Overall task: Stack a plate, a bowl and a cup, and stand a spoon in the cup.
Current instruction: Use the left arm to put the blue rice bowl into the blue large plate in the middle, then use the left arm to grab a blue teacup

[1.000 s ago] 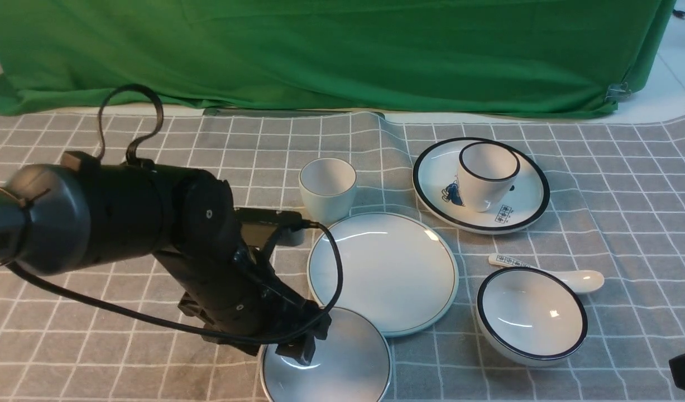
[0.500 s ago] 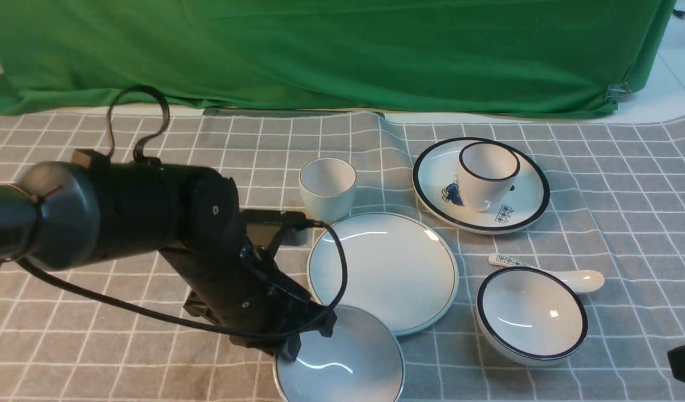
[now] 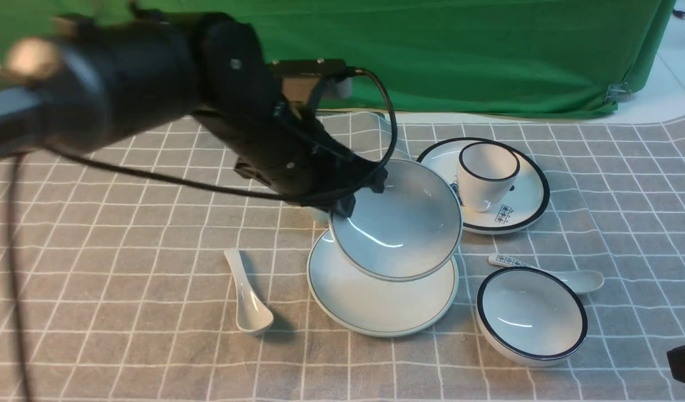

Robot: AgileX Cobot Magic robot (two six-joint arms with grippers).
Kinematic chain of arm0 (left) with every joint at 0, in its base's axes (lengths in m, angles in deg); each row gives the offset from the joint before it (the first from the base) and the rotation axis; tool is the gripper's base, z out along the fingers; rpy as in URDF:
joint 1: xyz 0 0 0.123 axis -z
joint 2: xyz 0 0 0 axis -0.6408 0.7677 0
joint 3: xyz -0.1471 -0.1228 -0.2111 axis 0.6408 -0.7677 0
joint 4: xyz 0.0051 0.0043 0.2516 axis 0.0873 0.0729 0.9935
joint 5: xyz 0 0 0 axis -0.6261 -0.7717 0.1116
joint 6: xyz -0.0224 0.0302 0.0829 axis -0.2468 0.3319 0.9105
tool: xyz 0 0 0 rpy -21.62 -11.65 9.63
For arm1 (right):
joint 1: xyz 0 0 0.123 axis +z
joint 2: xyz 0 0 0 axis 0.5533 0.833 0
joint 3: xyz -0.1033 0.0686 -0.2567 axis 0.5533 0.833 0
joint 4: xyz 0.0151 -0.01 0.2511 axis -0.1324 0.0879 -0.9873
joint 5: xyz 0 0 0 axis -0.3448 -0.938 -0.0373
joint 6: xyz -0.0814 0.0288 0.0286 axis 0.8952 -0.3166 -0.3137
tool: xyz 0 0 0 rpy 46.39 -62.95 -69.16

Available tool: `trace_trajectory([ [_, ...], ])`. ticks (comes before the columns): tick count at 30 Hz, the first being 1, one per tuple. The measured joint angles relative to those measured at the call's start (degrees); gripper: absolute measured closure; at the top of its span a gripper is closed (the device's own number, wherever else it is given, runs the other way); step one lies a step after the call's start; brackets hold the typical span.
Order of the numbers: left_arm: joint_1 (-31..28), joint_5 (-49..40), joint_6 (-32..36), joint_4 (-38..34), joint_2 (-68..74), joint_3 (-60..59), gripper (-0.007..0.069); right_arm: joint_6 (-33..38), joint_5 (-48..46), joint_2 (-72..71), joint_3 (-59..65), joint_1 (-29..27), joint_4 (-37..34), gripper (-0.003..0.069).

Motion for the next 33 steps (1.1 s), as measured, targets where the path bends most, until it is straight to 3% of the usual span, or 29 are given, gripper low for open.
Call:
trace_trajectory([
  [6,-1.3,-1.8,0.9,-0.9,8.3,2.5,0.0601,0.0,-0.1,0.0,0.0,0.0,0.0,0.0637],
  [24,-1.3,-0.9,2.2,-1.1,11.2,2.9,0.0575,0.0,1.3,0.0,0.0,0.0,-0.1,0.0637],
  [33,-1.3,-3.7,2.1,0.3,11.0,7.0,0.0291,0.0,1.3,0.0,0.0,0.0,-0.3,0.0630],
])
